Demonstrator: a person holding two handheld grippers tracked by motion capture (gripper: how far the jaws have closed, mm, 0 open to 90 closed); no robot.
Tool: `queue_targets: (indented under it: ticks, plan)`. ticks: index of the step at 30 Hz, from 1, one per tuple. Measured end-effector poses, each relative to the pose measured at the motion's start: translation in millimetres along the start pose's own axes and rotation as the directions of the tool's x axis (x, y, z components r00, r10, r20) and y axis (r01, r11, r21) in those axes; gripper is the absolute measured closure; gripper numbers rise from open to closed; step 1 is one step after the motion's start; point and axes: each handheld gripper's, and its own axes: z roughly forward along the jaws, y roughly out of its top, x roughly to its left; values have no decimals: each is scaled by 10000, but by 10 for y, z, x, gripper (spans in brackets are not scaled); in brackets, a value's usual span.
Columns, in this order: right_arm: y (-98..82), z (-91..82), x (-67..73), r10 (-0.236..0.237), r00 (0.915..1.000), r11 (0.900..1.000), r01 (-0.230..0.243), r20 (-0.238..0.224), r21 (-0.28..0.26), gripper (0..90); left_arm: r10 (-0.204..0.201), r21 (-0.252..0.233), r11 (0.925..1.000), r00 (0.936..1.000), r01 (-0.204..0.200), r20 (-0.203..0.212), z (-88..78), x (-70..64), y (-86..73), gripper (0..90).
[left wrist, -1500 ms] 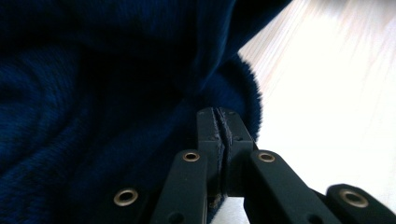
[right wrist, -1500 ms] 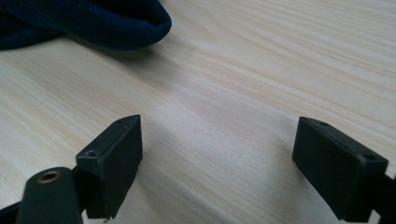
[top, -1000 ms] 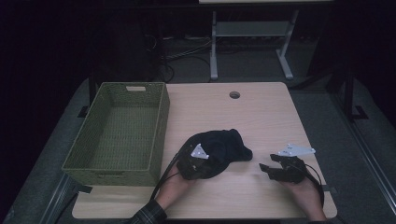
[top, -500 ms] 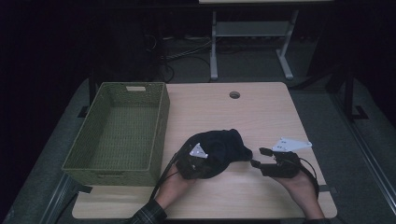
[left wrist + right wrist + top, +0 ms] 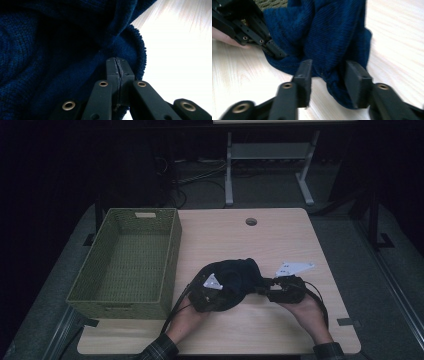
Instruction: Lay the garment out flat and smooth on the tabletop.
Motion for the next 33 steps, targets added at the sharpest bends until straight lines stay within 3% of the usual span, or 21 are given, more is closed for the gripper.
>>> queue_targets:
  ticks: [3,5,11,15,21,33]
  plan:
    - [-1,68,5,-173,9998,9995,172,67,256,766,77,45,10000,10000,-77,-25,0,-3,5,895]
    - [5,85,7,-252,9996,9992,248,144,299,790,85,82,9999,10000,-85,-24,0,-3,10,897]
    - [50,43,-27,-48,9998,10000,48,185,16,801,88,155,9998,9999,-89,75,2,4,20,899]
    - [130,-10,-52,95,9995,10000,-94,296,-27,802,28,250,9997,9980,-44,627,14,-23,26,900]
    - [272,-93,-107,212,9984,9995,-199,524,-235,805,209,439,9987,9959,-248,875,15,-63,38,900]
    - [622,-123,-334,284,9927,9993,-253,1169,-285,806,283,452,9984,9914,-343,1275,35,-113,41,900]
